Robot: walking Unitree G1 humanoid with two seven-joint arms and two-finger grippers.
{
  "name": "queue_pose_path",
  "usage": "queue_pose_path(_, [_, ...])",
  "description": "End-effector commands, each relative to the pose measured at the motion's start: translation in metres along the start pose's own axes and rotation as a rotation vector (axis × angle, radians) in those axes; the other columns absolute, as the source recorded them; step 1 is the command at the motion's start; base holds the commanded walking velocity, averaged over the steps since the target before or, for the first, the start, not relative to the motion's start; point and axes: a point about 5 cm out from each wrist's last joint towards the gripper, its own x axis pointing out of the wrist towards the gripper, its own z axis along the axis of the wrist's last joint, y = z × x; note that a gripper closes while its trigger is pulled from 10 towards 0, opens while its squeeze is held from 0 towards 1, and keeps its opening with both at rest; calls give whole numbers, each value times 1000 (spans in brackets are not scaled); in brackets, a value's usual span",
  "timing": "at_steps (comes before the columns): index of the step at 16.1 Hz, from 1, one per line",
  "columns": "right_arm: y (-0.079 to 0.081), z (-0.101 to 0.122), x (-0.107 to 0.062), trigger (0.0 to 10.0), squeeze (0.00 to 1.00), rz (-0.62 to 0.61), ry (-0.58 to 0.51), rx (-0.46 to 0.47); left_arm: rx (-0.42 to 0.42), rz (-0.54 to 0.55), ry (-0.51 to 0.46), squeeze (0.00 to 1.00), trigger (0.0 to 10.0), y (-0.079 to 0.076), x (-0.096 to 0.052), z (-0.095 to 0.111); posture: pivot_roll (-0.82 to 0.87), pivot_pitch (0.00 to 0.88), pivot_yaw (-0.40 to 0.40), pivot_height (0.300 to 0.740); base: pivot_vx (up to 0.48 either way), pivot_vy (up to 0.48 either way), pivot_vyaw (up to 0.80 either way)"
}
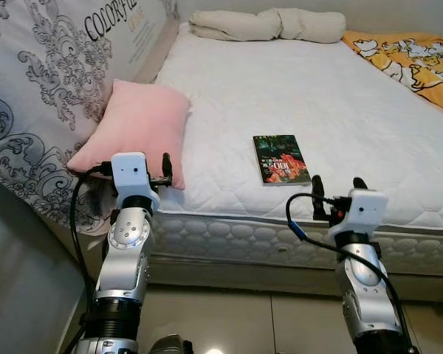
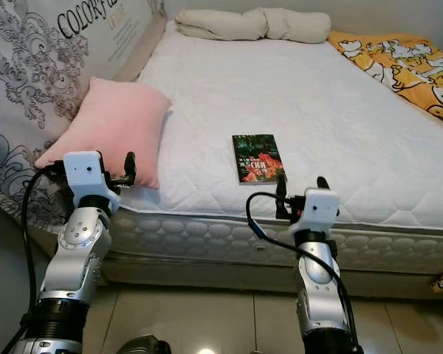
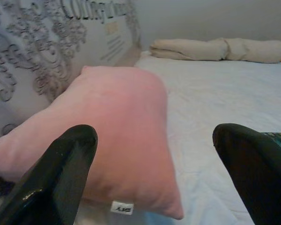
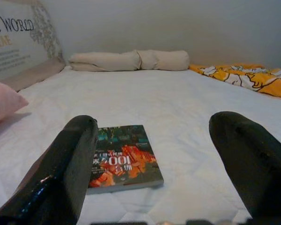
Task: Clean up the room
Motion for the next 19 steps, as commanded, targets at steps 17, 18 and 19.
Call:
queue_pose_path(17, [-2,5,27,10000,0,-5,12,2,108,-123,-37,0,10000,-25,1,10,47,0,-30,736,113,-222,0])
queue_pose_path(18, [-1,5,27,10000,0,4,9,-2,114,-120,-26,0,10000,-25,2,9,45,0,-28,736,472,0,0])
queue_pose_path(19, [0,5,27,10000,0,11,7,-6,104,-123,-19,0,10000,-26,3,8,42,0,-27,736,472,0,0])
